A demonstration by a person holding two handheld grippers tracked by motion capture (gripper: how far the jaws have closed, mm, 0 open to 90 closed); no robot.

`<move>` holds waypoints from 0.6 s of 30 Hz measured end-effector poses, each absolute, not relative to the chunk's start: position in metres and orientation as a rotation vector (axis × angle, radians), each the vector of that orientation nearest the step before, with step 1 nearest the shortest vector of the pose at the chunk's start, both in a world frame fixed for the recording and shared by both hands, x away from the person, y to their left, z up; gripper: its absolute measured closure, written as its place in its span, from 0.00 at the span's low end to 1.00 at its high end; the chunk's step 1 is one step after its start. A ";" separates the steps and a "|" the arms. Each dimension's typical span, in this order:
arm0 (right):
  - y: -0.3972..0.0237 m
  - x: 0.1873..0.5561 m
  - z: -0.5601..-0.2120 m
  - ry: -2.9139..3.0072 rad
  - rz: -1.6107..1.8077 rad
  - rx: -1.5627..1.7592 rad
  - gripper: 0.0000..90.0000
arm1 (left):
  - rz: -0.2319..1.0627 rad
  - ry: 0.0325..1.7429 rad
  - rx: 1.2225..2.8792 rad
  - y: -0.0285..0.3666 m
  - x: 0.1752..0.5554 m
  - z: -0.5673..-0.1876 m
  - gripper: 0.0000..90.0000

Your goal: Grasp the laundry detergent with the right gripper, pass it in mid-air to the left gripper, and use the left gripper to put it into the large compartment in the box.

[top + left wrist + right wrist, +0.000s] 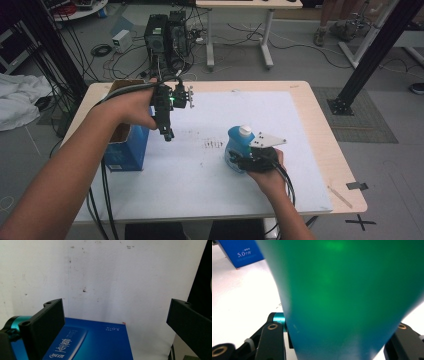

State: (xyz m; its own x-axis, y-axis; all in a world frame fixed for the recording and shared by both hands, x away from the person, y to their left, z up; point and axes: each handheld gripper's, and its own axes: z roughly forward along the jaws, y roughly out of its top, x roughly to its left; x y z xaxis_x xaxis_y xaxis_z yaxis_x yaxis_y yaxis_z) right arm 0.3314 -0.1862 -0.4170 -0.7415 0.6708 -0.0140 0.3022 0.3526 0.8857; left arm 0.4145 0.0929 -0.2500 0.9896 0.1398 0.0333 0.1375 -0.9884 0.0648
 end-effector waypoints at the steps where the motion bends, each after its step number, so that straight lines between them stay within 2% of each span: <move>1: -0.186 0.331 -0.417 2.243 1.348 0.850 0.49 | 0.057 0.211 3.073 0.092 0.415 -0.250 0.02; 18: -0.187 0.331 -0.409 2.260 1.379 0.823 0.52 | 0.060 0.203 3.070 0.090 0.414 -0.248 0.02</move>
